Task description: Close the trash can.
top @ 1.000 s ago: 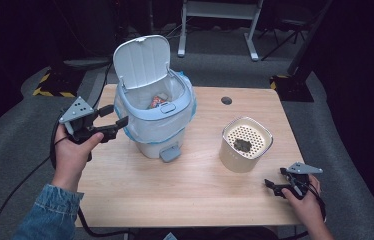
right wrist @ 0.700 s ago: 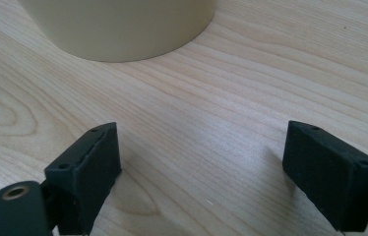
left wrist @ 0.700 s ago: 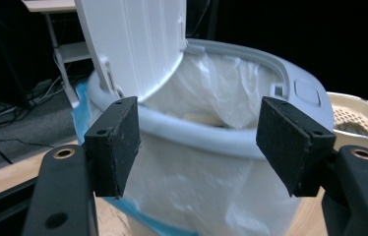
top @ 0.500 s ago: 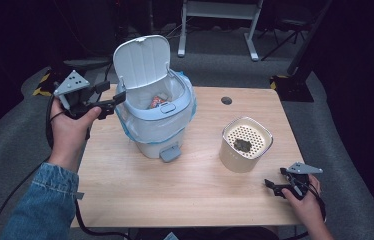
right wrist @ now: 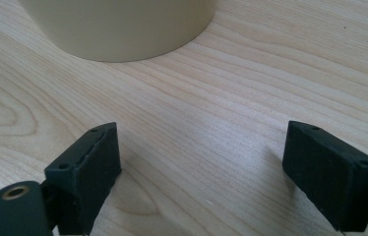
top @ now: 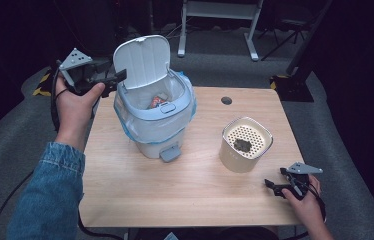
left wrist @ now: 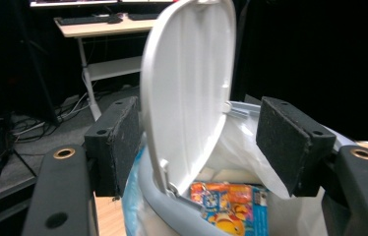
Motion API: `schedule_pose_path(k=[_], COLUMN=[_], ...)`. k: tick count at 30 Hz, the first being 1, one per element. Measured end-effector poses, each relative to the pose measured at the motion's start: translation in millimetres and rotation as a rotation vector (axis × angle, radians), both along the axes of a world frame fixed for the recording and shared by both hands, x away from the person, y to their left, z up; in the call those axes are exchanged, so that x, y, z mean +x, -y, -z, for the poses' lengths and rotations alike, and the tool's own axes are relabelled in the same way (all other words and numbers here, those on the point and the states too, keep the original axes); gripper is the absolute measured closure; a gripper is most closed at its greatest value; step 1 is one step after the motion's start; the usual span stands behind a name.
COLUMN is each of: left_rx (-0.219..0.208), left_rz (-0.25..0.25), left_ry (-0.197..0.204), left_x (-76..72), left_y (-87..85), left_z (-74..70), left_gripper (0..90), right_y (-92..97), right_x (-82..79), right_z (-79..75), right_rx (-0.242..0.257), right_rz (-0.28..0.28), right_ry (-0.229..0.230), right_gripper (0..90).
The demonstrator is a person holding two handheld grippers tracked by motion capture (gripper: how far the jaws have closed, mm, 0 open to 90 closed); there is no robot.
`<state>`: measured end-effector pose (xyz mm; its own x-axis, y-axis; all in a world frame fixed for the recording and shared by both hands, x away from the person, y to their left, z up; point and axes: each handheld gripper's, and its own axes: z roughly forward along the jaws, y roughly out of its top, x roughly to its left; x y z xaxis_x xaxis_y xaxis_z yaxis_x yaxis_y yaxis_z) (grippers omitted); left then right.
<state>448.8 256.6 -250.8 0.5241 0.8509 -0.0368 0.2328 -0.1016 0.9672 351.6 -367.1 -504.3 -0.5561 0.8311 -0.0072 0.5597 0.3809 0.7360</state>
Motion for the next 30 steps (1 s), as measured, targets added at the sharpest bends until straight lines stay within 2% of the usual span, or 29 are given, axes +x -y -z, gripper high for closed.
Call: schedule_pose_path(k=[5,8,11,16,20,22,25,30], left_rx=[-0.005,-0.011,-0.036,-0.016,-0.012,-0.018,-0.025,0.012], left_rz=[-0.007,0.009,0.037,0.069,0.069,0.085,0.128,0.196], left_ry=[-0.002,-0.006,0.001,-0.006,-0.010,-0.011,-0.015,-0.046], left_x=[13.7,21.0,25.4,28.6,27.9,25.6,18.5,1.6], left_y=[0.8,1.4,4.1,13.1,14.2,13.6,15.6,25.0], left_z=[0.9,0.2,-1.5,-2.9,-3.7,-4.0,-4.2,-3.0], left_gripper=[33.5,34.7,34.7,33.2,32.3,33.4,34.6,34.6], right_y=[0.0,0.0,0.0,0.1,0.0,0.0,0.1,0.0], right_x=[0.0,0.0,0.0,0.1,0.1,0.1,0.1,0.0], right_z=[0.0,0.0,0.0,0.0,0.0,0.0,0.0,0.0], right_rx=[0.000,0.000,0.001,0.001,0.001,0.001,0.001,0.001], right_rz=[0.000,0.000,0.000,-0.001,-0.001,-0.001,-0.001,-0.001], right_ry=[0.000,0.000,0.000,-0.001,-0.001,-0.001,-0.001,-0.001], right_gripper=[14.7,14.7,14.7,14.6,14.7,14.7,14.7,14.7])
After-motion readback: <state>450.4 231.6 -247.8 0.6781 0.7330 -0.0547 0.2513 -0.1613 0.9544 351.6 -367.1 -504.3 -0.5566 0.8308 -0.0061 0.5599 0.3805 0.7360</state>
